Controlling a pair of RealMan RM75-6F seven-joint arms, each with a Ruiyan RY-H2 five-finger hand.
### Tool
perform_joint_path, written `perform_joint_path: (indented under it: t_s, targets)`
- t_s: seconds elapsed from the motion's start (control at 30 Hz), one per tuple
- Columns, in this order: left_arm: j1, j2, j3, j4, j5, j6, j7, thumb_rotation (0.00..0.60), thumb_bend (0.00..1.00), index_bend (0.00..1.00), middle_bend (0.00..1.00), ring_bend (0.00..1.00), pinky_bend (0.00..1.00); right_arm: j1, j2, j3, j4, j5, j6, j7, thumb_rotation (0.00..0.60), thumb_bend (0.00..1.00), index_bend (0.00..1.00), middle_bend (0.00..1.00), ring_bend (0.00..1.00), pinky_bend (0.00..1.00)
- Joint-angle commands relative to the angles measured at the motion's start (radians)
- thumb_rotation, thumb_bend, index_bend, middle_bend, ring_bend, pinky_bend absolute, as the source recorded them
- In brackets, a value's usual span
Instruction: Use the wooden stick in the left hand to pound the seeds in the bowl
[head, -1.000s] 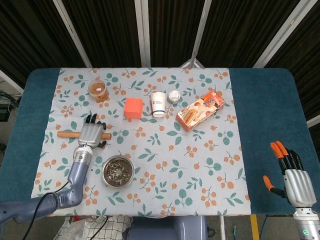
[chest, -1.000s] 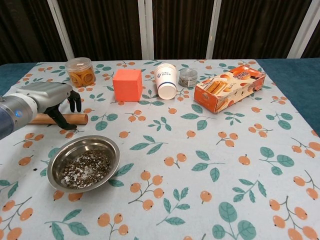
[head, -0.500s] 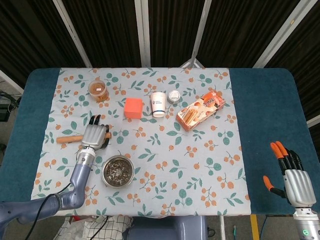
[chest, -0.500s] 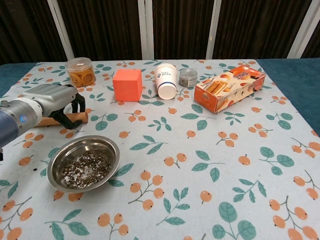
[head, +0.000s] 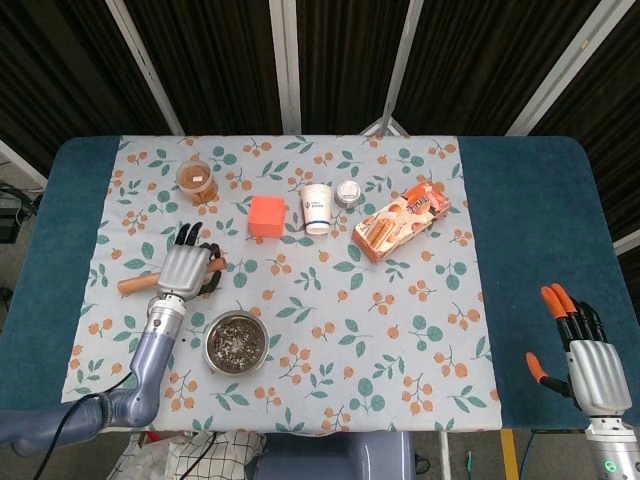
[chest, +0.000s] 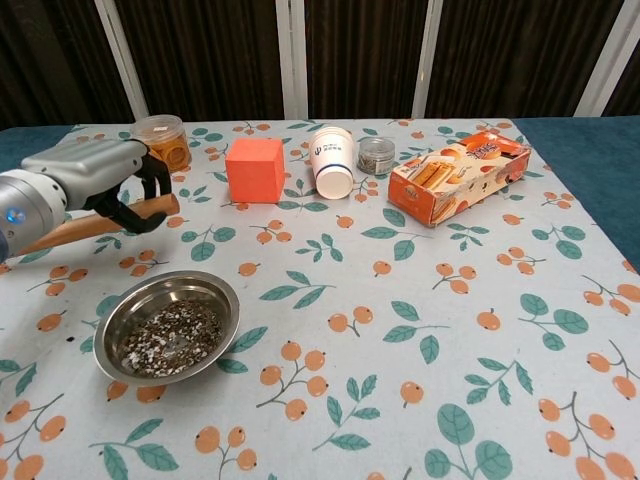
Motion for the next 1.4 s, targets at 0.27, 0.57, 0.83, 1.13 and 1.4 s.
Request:
perform_joint_path:
  t_s: [0.27,0.57,0.83,1.13,1.4]
  targets:
    - [0.083,0.134,-0.001,-0.33,0.265,0.155,-0.243,0.6,0.84,0.54,0.55,0.05,0.0,-0.001,0.0,0.007,0.0,0.015,-0.003,-0.006,0.6,0.37,0.0,0.0,0.0,0.0]
    - [0.158,0.152,0.054,-0.45,0.503,0.274,-0.53,0.6,0.84,0.54,0.55,0.05,0.0,-0.003,0.0,0.011,-0.002,0.025,-0.002,-0.011,0.6,0.37,0.0,0.0,0.0,0.0]
    - [0.214,0.11,0.126,-0.371,0.693,0.383,-0.887,0.6,0.84,0.55,0.56,0.05,0.0,-0.004,-0.004,0.011,-0.005,0.028,-0.004,-0.022,0.6,0.37,0.0,0.0,0.0,0.0]
    - [0.235,0.048,0.164,-0.29,0.755,0.422,-1.094,0.6,0.84,0.55,0.56,0.06,0.0,0.0,-0.003,0.012,-0.002,0.029,-0.012,-0.021,0.6,0.37,0.0,0.0,0.0,0.0]
    - [0.246,0.022,0.189,-0.224,0.773,0.427,-1.193,0.6,0.84,0.55,0.56,0.06,0.0,-0.001,-0.002,0.011,-0.004,0.029,-0.015,-0.019,0.6,0.37,0.0,0.0,0.0,0.0]
